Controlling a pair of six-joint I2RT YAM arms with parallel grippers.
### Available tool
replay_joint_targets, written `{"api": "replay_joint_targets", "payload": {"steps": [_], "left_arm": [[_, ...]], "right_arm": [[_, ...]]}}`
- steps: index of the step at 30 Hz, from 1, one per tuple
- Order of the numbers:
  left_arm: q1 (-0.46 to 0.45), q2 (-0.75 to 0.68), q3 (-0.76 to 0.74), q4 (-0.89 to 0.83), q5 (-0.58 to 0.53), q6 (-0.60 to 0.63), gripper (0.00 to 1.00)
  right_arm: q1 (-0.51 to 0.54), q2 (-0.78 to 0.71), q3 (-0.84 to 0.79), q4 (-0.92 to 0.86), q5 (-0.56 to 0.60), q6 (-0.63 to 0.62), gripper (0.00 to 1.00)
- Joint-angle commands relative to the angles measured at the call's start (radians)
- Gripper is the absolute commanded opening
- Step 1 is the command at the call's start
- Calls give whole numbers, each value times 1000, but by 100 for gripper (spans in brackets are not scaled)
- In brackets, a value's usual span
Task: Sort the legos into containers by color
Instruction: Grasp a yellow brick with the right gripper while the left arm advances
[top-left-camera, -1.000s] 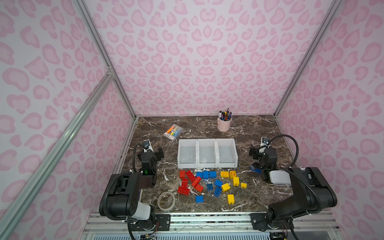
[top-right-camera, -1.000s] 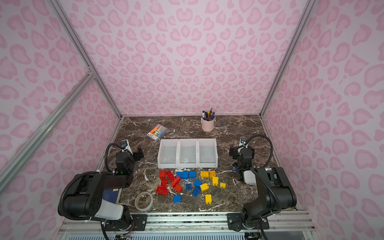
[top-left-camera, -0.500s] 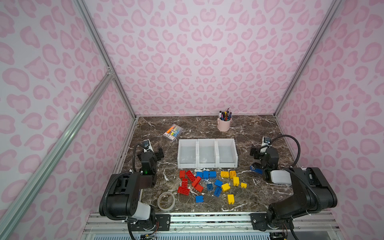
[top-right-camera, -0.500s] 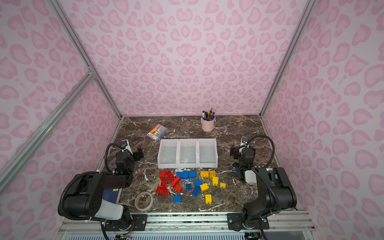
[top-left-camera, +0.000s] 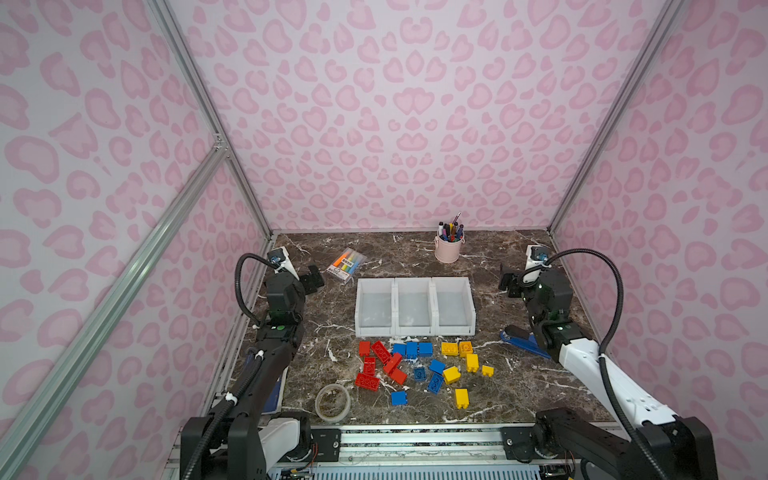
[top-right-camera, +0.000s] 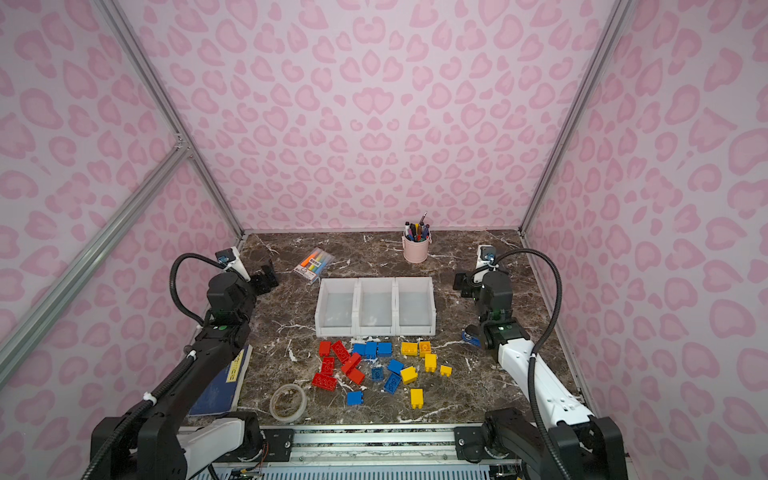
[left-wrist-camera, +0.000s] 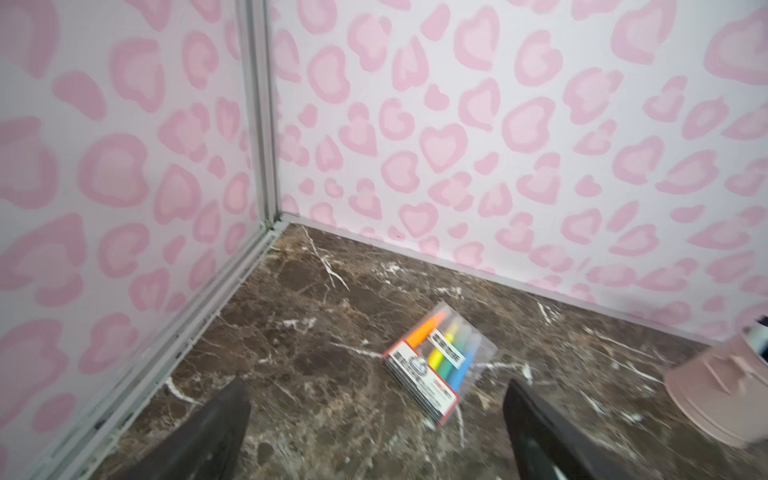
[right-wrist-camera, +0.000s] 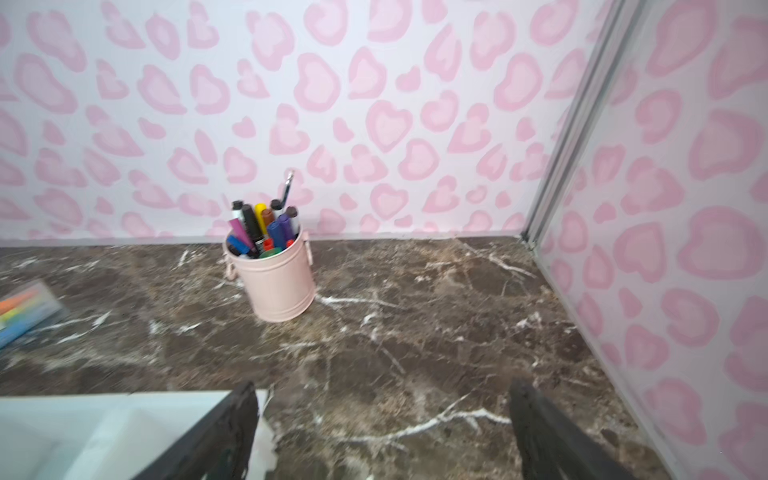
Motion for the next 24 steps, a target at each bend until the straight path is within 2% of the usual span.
{"api": "replay_joint_targets", "payload": {"steps": [1,5,11,16,24], "left_arm": [[-61,-35,47,-336,103,-102,97],[-185,-99,18,-410,64,-174,97],[-303,-151,-48,-416,46,-244,97],[-375,-132,-59,-424,49,-266,97],[-447,-126,-72,-428,8,-290,97]], "right_arm": [[89,5,50,-472,-53,145,89],[249,15,33,-619,-14,275,88],[454,44,-12,-667,51,421,84],[503,132,-27,-621,8,451,78],[506,220,-3,-604,38,457,63]]}}
